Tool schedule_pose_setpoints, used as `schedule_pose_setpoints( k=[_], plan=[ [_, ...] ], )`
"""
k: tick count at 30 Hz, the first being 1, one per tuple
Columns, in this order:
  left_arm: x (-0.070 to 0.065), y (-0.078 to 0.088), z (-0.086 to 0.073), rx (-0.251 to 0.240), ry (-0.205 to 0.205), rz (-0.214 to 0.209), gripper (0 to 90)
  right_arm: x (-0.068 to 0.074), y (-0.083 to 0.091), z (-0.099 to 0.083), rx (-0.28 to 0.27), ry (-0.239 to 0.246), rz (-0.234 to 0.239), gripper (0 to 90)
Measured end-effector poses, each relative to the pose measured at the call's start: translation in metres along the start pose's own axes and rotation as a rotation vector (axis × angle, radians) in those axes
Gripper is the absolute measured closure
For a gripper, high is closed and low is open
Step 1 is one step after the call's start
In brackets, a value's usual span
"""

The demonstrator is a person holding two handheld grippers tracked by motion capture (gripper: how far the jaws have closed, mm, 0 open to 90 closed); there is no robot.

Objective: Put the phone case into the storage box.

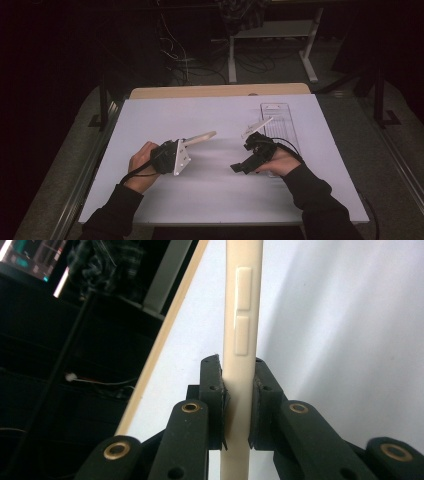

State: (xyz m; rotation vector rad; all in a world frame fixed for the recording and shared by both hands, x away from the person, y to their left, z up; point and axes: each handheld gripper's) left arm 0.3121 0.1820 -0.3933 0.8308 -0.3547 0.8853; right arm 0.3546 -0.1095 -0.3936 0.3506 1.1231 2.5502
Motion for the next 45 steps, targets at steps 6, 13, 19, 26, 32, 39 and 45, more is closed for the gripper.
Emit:
schedule_pose_setpoints(
  k=[6,13,19,26,32,39,45],
  plan=[
    [0.005,0.0,0.0,-0.008,0.085,-0.034,80.0,0.0,0.0,0.0,0.0,0.002,-0.001,0.0],
    [0.014,0.001,-0.001,0.005,0.172,-0.088,80.0,0.0,0.0,0.0,0.001,0.003,-0.002,0.0],
    [0.019,0.0,-0.003,-0.006,0.266,-0.131,79.9,0.0,0.0,0.0,0.002,0.003,-0.001,0.0],
    [0.025,-0.001,-0.005,-0.014,0.386,-0.166,79.9,0.0,-0.001,0.0,0.002,0.005,-0.004,0.0],
    [0.03,-0.001,-0.007,-0.017,0.478,-0.185,79.9,0.0,-0.001,0.0,0.003,0.006,-0.006,0.0],
    [0.037,-0.002,-0.011,-0.02,0.57,-0.198,80.0,0.0,-0.001,0.0,0.004,0.005,-0.006,0.0],
    [0.041,-0.003,-0.014,-0.018,0.671,-0.219,80.0,0.0,-0.001,0.0,0.004,0.005,-0.005,0.0]
  ],
)
Point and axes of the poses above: each handheld gripper's, and its own axes: y roughly backward along the jaws, z roughly out of its top, x roughly to its left, and after that the axes turned 11 degrees about y, right-handed
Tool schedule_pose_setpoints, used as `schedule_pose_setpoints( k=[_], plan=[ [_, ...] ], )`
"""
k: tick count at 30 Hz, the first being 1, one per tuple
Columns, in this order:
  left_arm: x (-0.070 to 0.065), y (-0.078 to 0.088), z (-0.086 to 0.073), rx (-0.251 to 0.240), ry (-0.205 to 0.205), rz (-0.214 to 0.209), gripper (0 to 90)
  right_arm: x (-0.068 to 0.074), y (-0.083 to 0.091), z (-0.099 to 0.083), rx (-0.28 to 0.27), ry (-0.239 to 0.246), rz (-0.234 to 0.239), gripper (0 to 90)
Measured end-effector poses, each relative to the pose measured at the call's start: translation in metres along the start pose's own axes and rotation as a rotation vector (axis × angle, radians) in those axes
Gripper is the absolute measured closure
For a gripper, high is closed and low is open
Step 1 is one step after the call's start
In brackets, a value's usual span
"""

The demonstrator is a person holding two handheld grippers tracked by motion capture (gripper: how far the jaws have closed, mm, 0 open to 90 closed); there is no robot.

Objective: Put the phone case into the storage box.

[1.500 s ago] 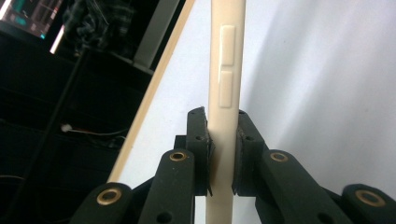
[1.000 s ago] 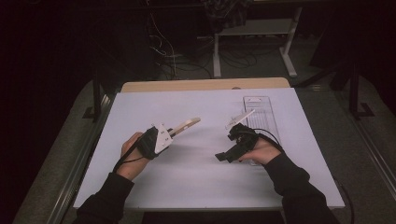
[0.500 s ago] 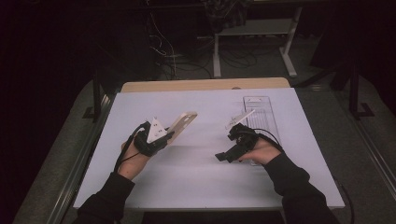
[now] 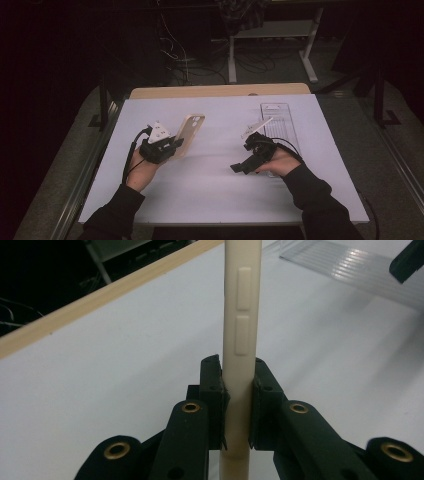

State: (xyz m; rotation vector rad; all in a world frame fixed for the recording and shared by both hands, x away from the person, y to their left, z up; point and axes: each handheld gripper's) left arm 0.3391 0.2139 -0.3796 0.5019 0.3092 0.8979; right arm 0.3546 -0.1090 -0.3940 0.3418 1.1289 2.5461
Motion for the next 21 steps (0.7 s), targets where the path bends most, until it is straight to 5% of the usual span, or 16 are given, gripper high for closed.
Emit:
schedule_pose_setpoints(
  k=[7,21],
  plan=[
    [0.0045,-0.0007,-0.0012,-0.004,0.101,-0.041,80.0,0.0,0.0,0.0,0.0,0.0,0.0,0.0],
    [0.0021,-0.0014,-0.0019,0.004,0.098,-0.033,79.9,0.0008,-0.0006,0.0072,-0.043,-0.051,-0.008,0.0]
  ],
)
Point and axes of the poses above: each handheld gripper's, and its own axes: y roughly backward along the jaws, z roughly out of its top, x roughly to its left, and after that the axes turned 11 degrees about y, right-handed
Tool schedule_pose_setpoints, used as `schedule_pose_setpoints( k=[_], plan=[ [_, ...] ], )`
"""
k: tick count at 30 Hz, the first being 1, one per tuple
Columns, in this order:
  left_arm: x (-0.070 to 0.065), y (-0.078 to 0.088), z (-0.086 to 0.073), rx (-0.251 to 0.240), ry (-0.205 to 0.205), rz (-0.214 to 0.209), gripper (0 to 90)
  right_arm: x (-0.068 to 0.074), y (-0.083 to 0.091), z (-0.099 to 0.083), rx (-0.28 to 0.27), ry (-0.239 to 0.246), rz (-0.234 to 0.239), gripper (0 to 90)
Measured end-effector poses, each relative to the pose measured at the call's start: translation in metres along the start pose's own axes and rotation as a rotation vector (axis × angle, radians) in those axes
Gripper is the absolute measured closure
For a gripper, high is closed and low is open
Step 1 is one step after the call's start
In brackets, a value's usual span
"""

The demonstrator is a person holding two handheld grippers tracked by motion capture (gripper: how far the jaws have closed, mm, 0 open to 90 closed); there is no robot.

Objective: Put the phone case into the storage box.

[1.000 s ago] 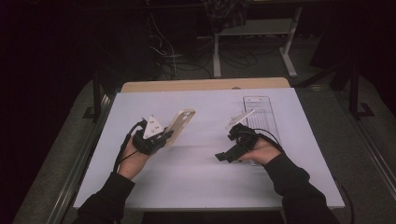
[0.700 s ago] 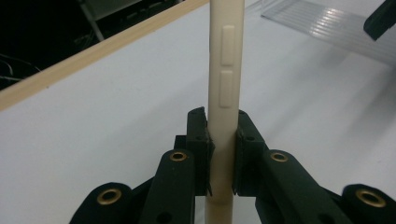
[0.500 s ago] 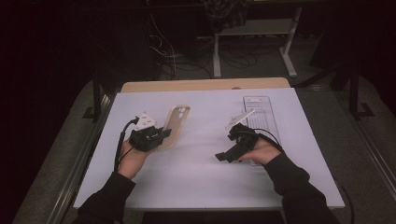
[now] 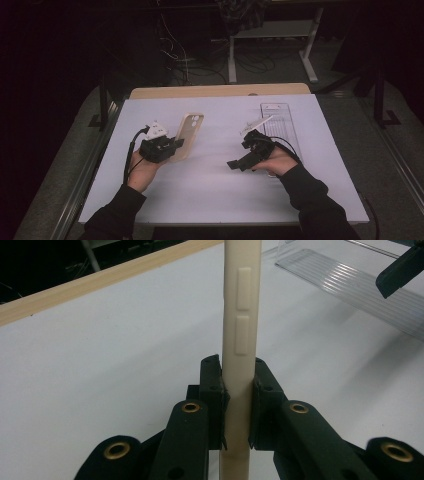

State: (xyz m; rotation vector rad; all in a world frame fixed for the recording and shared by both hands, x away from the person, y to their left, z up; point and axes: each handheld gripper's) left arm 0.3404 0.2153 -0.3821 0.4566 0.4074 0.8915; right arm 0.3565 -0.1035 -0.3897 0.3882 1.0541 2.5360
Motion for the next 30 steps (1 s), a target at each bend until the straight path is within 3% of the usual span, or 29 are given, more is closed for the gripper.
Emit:
schedule_pose_setpoints(
  k=[4,8,11,17,21,26,28,30],
  plan=[
    [-0.001,0.001,0.0,0.006,-0.008,0.004,79.9,0.002,0.0,0.008,-0.026,-0.033,0.004,0.0],
    [-0.001,0.001,-0.001,0.005,-0.009,0.004,79.8,0.002,-0.002,0.015,-0.036,-0.033,-0.001,0.0],
    [-0.001,0.001,-0.001,-0.003,0.01,0.003,79.8,0.004,-0.005,0.021,-0.052,-0.058,-0.008,0.0],
    [-0.001,0.002,-0.001,-0.01,0.023,0.004,79.8,0.003,-0.014,0.029,-0.069,-0.045,-0.019,0.0],
    [-0.002,0.001,-0.002,-0.007,0.034,0.006,79.9,0.002,-0.021,0.035,-0.074,-0.063,-0.021,0.0],
    [-0.005,-0.001,-0.003,0.003,0.024,0.01,79.8,-0.001,-0.026,0.038,-0.114,-0.051,-0.025,0.0],
    [-0.006,-0.001,-0.003,0.006,0.022,0.017,79.8,-0.001,-0.027,0.04,-0.137,-0.076,-0.022,0.0],
    [-0.007,-0.002,-0.003,0.013,0.028,0.025,79.8,-0.004,-0.029,0.04,-0.156,-0.072,-0.026,0.0]
  ],
)
Point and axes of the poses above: each handheld gripper's, and its own axes: y roughly backward along the jaws, z roughly out of its top, x roughly to its left, and after that the axes turned 11 degrees about y, right-handed
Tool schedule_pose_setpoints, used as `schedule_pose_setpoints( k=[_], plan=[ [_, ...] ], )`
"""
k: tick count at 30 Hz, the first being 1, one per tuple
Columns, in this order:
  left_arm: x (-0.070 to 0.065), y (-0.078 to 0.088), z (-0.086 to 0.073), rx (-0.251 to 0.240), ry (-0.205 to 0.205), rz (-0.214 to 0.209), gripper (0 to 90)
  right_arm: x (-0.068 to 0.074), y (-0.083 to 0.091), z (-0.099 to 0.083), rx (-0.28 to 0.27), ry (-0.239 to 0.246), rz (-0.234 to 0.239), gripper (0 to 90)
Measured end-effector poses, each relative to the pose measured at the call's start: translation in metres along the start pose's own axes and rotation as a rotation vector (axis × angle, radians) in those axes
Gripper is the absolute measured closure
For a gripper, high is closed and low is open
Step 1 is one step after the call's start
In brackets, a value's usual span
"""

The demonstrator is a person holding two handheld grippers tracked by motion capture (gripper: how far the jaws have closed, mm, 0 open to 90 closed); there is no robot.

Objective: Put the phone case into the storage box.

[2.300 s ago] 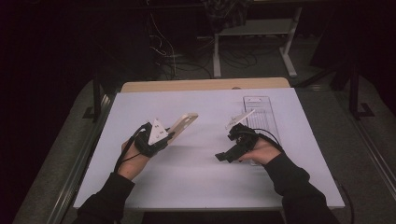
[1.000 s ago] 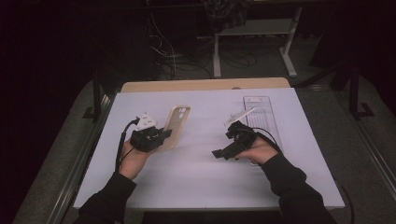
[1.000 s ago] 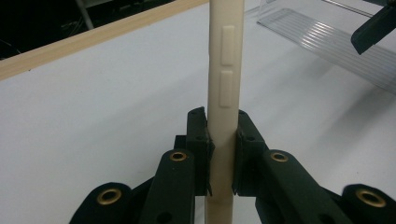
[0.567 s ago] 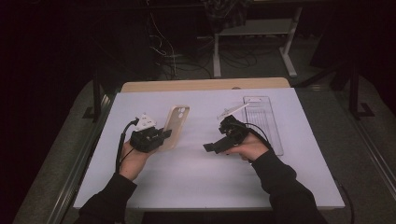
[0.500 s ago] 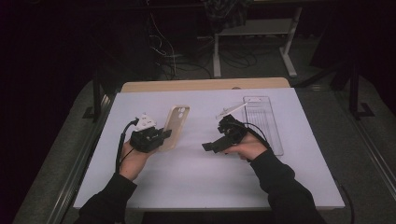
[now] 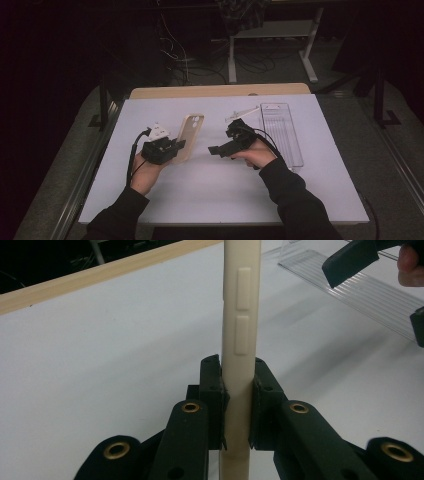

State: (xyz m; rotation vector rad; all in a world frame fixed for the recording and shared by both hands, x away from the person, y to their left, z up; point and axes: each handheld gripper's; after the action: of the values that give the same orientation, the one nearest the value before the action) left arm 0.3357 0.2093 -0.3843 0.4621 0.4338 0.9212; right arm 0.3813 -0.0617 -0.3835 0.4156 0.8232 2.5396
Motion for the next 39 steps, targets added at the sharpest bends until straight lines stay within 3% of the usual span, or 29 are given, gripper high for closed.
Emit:
schedule_pose_setpoints(
  k=[8,16,22,24,30,32,39],
  plan=[
    [-0.005,-0.004,0.0,-0.018,0.024,0.017,79.8,-0.003,-0.005,-0.001,-0.034,-0.02,0.0,0.0],
    [-0.013,-0.007,0.002,-0.027,0.021,0.023,79.8,-0.003,-0.007,0.0,-0.075,-0.043,0.013,0.0],
    [-0.02,-0.01,0.002,-0.039,0.033,0.013,79.8,-0.004,-0.009,0.0,-0.103,-0.033,0.012,0.0],
    [-0.022,-0.01,0.003,-0.034,0.02,0.014,79.7,-0.002,-0.009,0.001,-0.115,-0.06,0.025,0.0],
    [-0.029,-0.012,0.003,-0.046,0.028,0.008,79.7,-0.003,-0.009,0.001,-0.136,-0.066,0.03,0.0],
    [-0.03,-0.012,0.003,-0.038,0.011,0.009,79.7,-0.003,-0.008,0.001,-0.14,-0.068,0.03,0.0],
    [-0.036,-0.015,0.003,-0.034,0.007,-0.001,79.7,-0.003,-0.007,0.002,-0.165,-0.074,0.027,0.0]
  ],
)
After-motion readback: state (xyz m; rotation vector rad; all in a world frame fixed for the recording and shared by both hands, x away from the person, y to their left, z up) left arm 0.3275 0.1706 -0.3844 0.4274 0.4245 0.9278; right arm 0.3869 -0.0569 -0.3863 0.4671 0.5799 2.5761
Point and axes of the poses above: each handheld gripper's, and its own axes: y roughly backward along the jaws, z roughly out of its top, x roughly to its left, and after that the axes turned 11 degrees about y, right-handed
